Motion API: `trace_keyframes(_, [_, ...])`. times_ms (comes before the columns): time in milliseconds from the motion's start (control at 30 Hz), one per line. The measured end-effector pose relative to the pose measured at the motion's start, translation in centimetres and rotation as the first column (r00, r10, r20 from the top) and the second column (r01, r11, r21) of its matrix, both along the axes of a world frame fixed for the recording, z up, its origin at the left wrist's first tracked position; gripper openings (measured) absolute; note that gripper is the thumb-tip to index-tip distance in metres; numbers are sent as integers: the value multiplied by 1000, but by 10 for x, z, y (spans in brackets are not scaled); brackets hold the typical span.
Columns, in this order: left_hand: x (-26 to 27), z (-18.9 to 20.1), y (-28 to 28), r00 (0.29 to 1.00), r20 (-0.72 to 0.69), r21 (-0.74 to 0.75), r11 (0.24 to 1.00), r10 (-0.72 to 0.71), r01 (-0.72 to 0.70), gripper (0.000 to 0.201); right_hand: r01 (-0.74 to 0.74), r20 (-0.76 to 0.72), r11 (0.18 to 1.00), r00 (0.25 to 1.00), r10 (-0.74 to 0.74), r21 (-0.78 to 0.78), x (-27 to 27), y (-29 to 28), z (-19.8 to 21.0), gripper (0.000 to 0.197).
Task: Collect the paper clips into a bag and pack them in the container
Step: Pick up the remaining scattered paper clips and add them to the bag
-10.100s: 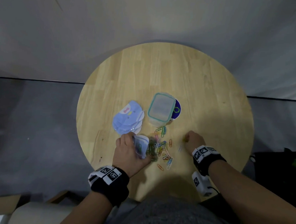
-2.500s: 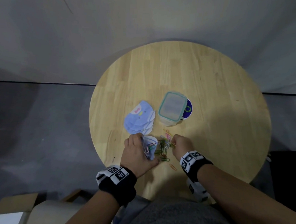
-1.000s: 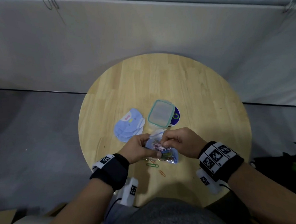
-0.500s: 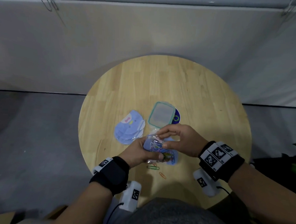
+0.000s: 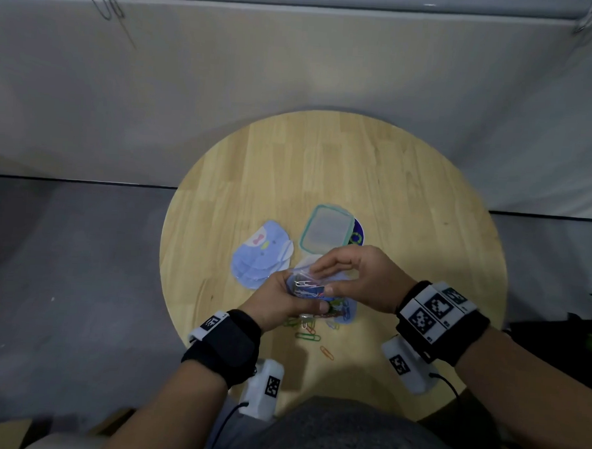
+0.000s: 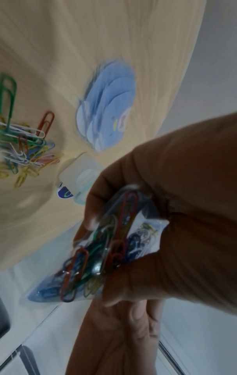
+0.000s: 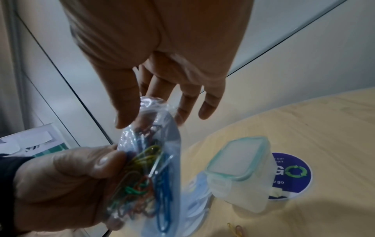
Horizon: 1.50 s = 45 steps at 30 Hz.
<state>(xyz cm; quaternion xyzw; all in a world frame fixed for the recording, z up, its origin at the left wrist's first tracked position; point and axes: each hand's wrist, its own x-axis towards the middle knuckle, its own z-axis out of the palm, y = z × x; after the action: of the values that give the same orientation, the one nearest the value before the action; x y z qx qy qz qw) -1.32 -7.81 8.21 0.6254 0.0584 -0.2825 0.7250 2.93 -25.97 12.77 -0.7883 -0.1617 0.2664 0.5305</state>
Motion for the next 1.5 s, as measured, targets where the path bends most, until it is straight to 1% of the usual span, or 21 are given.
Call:
trace_keyframes(67, [0, 1, 0, 1000, 2, 6, 1000, -16, 16, 32, 54, 104, 998, 993, -51, -31, -1, -3, 1, 31])
trace_keyframes(133, [-1, 1, -1, 1000, 3, 7, 1000, -19, 19, 29, 66, 129, 997, 990, -59, -47, -1, -5, 3, 28])
trace_keyframes(333, [-4, 3, -6, 999, 32, 1, 1000, 3, -3, 23, -37, -96, 997, 995, 31, -61, -6, 2, -3, 23])
trace_keyframes(400, [-6, 2, -8, 998, 56, 15, 1000, 9, -10, 24, -84, -121, 994, 990, 74, -77, -7, 8, -2, 23])
trace_keyframes(533, [-8, -1, -3, 998, 48, 45, 998, 44, -46, 22, -28, -1, 998, 1000, 28, -54, -11, 11, 1, 26])
trace_keyframes(633, [-7, -5, 4, 999, 34, 80, 996, 37, -39, 29, 52, 84, 998, 995, -50, -20, -10, 5, 1, 27])
trace_keyframes(700, [-7, -6, 3, 999, 33, 90, 996, 17, -20, 35, 87, 183, 994, 980, -73, -72, -8, 0, 0, 25])
trace_keyframes(767, [-7, -6, 1, 999, 31, 90, 996, 16, -18, 35, 48, 264, 981, 964, 3, -187, -7, -3, -3, 24])
trace_keyframes(833, [-7, -5, 0, 999, 29, 85, 996, 27, -29, 33, -15, 251, 965, 965, 83, -264, -10, -2, -7, 24])
trace_keyframes(900, [-6, -6, -1, 998, 55, 126, 992, 24, -31, 34, -55, 203, 963, 973, 111, -264, -13, 1, -10, 20])
trace_keyframes(967, [-5, -7, 0, 996, 94, 197, 980, -9, -9, 37, -63, 183, 965, 977, 112, -255, -15, 4, -13, 18])
trace_keyframes(1033, [-4, -9, 0, 994, 101, 223, 975, -31, 8, 38, -51, 163, 964, 982, 96, -260, -14, 6, -15, 16])
trace_keyframes(1100, [-4, -10, 0, 994, 112, 224, 975, -9, -16, 50, -1, 161, 964, 986, 45, -265, -12, 7, -21, 14])
trace_keyframes(1133, [-5, -12, -1, 990, 138, 262, 963, 24, -60, 66, 50, 166, 961, 986, -4, -271, -12, 8, -25, 13])
trace_keyframes(1167, [-6, -14, -2, 981, 188, 350, 929, 53, -117, 85, 110, 171, 956, 983, -64, -273, -11, 8, -29, 12])
trace_keyframes(1233, [-11, -16, -7, 956, 293, 580, 792, 20, -194, 116, 206, 175, 940, 971, -163, -271, -13, 12, -35, 13])
trace_keyframes(1267, [-14, -15, -12, 944, 328, 663, 718, -23, -213, 123, 230, 174, 934, 967, -187, -274, -16, 16, -36, 13])
trace_keyframes(1300, [-16, -15, -16, 937, 347, 711, 666, -50, -227, 125, 241, 170, 931, 965, -200, -273, -19, 20, -36, 14])
trace_keyframes(1333, [-17, -14, -21, 932, 359, 727, 640, -48, -247, 121, 240, 152, 933, 967, -205, -267, -22, 25, -37, 14])
trace_keyframes(1433, [-12, -16, -29, 934, 357, 727, 622, 19, -291, 89, 190, 47, 958, 982, -184, -214, -28, 39, -40, 15])
trace_keyframes(1500, [-11, -18, -26, 934, 357, 737, 612, 7, -287, 80, 163, 18, 964, 986, -163, -211, -29, 41, -42, 15])
